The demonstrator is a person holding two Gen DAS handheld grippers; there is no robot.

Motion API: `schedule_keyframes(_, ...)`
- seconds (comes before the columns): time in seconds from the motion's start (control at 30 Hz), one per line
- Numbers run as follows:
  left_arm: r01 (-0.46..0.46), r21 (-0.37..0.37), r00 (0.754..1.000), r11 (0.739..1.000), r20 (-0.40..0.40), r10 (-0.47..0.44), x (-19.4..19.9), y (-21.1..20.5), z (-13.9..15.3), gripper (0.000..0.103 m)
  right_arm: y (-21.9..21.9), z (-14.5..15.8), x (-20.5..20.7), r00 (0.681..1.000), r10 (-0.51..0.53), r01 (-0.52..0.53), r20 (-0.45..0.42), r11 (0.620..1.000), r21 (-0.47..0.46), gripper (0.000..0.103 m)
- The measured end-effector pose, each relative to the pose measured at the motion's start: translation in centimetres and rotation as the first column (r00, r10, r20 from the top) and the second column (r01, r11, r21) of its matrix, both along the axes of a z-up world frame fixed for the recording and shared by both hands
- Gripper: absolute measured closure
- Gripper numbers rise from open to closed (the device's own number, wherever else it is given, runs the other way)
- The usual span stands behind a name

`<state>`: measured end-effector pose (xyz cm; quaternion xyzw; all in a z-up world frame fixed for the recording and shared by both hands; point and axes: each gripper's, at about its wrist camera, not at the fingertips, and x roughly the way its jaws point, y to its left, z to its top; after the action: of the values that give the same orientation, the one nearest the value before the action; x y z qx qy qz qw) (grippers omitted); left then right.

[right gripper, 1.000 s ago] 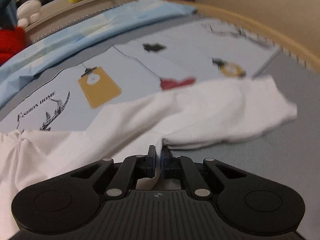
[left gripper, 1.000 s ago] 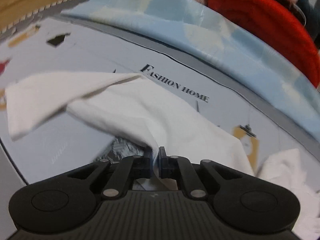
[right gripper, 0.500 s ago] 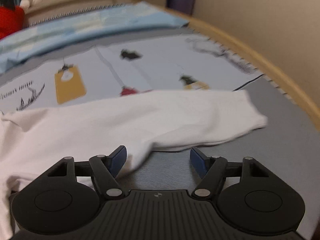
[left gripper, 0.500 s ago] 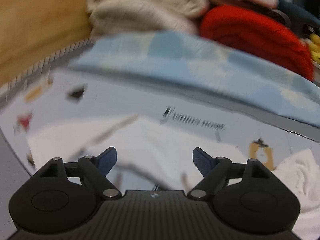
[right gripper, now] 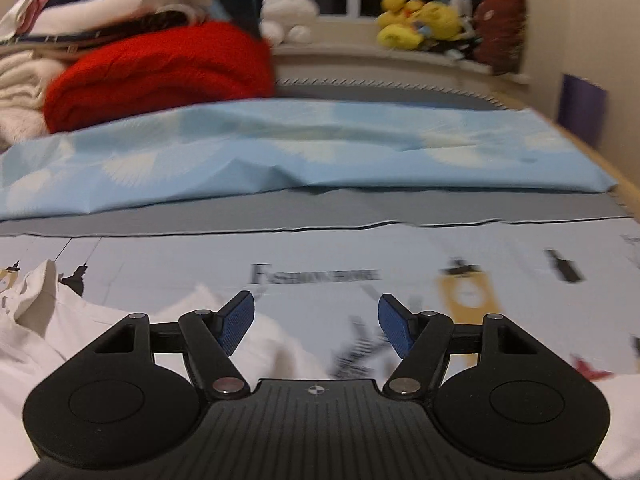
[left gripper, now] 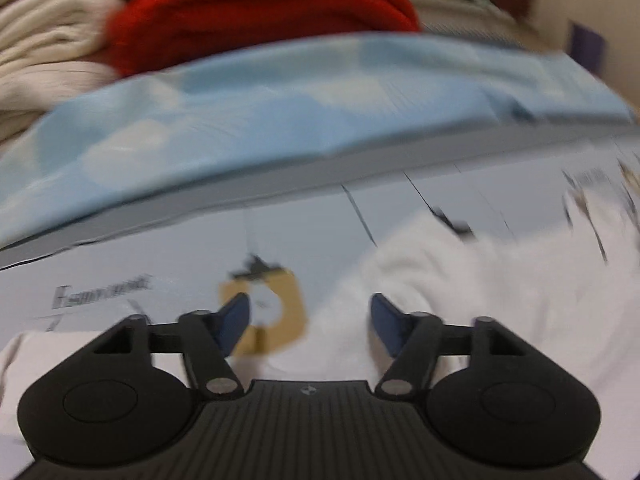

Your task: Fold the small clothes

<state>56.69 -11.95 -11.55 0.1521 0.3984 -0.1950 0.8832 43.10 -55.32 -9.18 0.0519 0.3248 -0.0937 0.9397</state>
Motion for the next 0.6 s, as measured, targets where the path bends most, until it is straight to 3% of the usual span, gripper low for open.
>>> schedule_keyframes(0.1,0.062,0.064,0.998,0.996,-0.008,-0.062,0.1,-0.2,-1.8,0.037,1.5,-1.2,1.9,0.999,0.049,-0.049,-0.010,0.999,-0.006,0.034)
schedule_keyframes(0.13,0.069,0.077,0.998,0.995,-0.012,-0.068,0.3,-0.4,-2.4,0.043,1.7,-1.7,2.2,0.998,0.058,-0.058,-0.015,0.998,-0.008,0.034)
schedule_keyframes(0.17,0.081,0.058,0.997,0.995,-0.018,-0.081,0.0,-0.1,-2.9,0.065,1.9,-2.1,2.6,0.998,0.058,-0.058,-0.018,0.998,-0.008,0.034)
schedule_keyframes(0.23,0.080,0.014,0.997,0.997,-0.004,-0.080,-0.2,-0.2,-2.4,0.096,2.2,-2.9,3.3,0.999,0.046,-0.046,-0.028,0.999,0.000,0.035)
schedule_keyframes(0.33,-0.018,-0.004,0.996,1.000,0.088,0.018,0.0,0.9,-1.7,0.097,1.9,-3.9,3.5,0.999,0.012,-0.012,-0.035,1.000,-0.010,0.039)
schedule_keyframes(0.4,-0.109,-0.024,0.987,0.994,0.112,0.111,0.9,2.3,-1.5,0.099,1.7,-4.5,3.6,0.999,-0.019,0.018,-0.037,0.999,-0.028,0.041)
schedule_keyframes(0.5,-0.158,-0.052,0.978,0.986,0.128,0.163,1.4,3.4,-1.3,0.097,1.1,-5.4,3.4,0.997,-0.065,0.064,-0.030,0.998,-0.030,0.042)
schedule_keyframes(0.53,-0.164,-0.060,0.976,0.985,0.134,0.170,1.4,3.5,-1.3,0.094,0.8,-5.5,3.2,0.997,-0.080,0.079,-0.025,0.997,-0.021,0.043)
schedule_keyframes(0.6,-0.177,-0.058,0.970,0.983,0.162,0.184,1.2,3.5,-1.0,0.075,0.4,-5.2,2.8,0.993,-0.117,0.117,0.018,0.993,-0.004,0.046)
